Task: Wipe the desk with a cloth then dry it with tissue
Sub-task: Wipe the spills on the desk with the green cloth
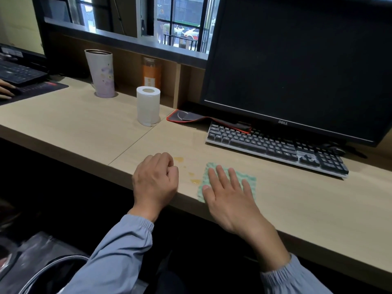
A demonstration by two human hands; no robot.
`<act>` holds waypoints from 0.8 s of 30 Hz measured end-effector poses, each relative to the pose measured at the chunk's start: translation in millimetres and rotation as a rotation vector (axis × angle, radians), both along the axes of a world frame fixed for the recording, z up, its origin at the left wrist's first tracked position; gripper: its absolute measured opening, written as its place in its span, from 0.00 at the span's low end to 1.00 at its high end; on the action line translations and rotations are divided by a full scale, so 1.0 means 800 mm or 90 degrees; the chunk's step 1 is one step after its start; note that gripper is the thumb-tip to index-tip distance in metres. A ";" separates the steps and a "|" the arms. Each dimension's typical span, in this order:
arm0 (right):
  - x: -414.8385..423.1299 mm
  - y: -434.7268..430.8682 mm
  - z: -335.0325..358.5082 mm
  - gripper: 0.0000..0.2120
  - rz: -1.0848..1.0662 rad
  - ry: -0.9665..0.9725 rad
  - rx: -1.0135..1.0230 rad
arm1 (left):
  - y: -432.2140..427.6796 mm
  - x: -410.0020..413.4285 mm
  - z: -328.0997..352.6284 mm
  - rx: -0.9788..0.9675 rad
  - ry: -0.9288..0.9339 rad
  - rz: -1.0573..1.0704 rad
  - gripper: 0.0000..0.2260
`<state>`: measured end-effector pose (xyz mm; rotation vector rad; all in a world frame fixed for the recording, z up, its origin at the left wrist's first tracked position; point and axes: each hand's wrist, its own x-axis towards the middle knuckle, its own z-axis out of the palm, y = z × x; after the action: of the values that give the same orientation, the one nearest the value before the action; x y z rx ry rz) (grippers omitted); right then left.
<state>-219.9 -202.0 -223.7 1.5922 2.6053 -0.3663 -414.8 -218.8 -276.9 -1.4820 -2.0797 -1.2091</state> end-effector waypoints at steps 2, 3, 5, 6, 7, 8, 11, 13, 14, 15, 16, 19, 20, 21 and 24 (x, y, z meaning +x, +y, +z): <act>-0.007 0.031 0.002 0.29 0.008 -0.001 -0.008 | 0.000 -0.001 0.000 0.008 0.005 -0.001 0.06; -0.010 0.050 0.004 0.29 0.010 -0.001 -0.009 | 0.000 -0.001 0.000 0.010 0.007 -0.001 0.06; -0.013 0.085 0.010 0.29 0.013 -0.003 -0.022 | -0.001 -0.001 0.001 0.010 0.009 -0.002 0.08; -0.014 0.097 0.013 0.29 0.015 -0.004 -0.032 | -0.002 -0.001 0.002 0.008 0.008 -0.003 0.08; -0.015 0.105 0.014 0.29 0.019 -0.006 -0.037 | -0.002 -0.001 0.002 0.004 0.006 -0.003 0.08; -0.014 0.108 0.014 0.29 0.023 -0.008 -0.036 | -0.002 -0.001 0.001 0.003 0.004 -0.003 0.08; -0.012 0.096 0.010 0.29 0.024 0.002 -0.016 | -0.002 0.000 0.001 0.004 0.004 0.000 0.07; -0.006 0.075 0.010 0.29 0.033 0.000 -0.011 | -0.002 0.000 0.002 0.008 0.007 0.000 0.07; -0.001 0.061 0.009 0.29 0.040 -0.001 -0.010 | -0.002 -0.001 0.001 0.010 0.010 0.000 0.07; 0.004 0.044 0.008 0.28 0.044 -0.001 -0.007 | -0.002 -0.001 0.000 0.011 0.011 0.002 0.07; 0.008 0.026 0.007 0.28 0.045 0.002 -0.003 | -0.002 -0.001 -0.001 0.012 0.013 0.005 0.07; 0.015 -0.022 0.005 0.28 0.032 0.006 0.014 | 0.000 -0.001 -0.001 0.011 0.017 0.011 0.07; 0.014 -0.031 0.004 0.28 0.026 -0.002 0.020 | 0.000 -0.001 -0.002 0.013 0.020 0.012 0.07; 0.011 -0.034 0.003 0.28 0.019 -0.008 0.024 | 0.000 -0.001 -0.002 0.015 0.024 0.012 0.06; -0.003 -0.026 0.002 0.29 -0.007 -0.006 0.008 | 0.000 -0.002 -0.004 0.012 0.029 0.005 0.07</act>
<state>-222.2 -222.6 -222.2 1.6087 2.5978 -0.3420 -416.2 -219.0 -280.0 -1.4768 -2.0370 -1.1785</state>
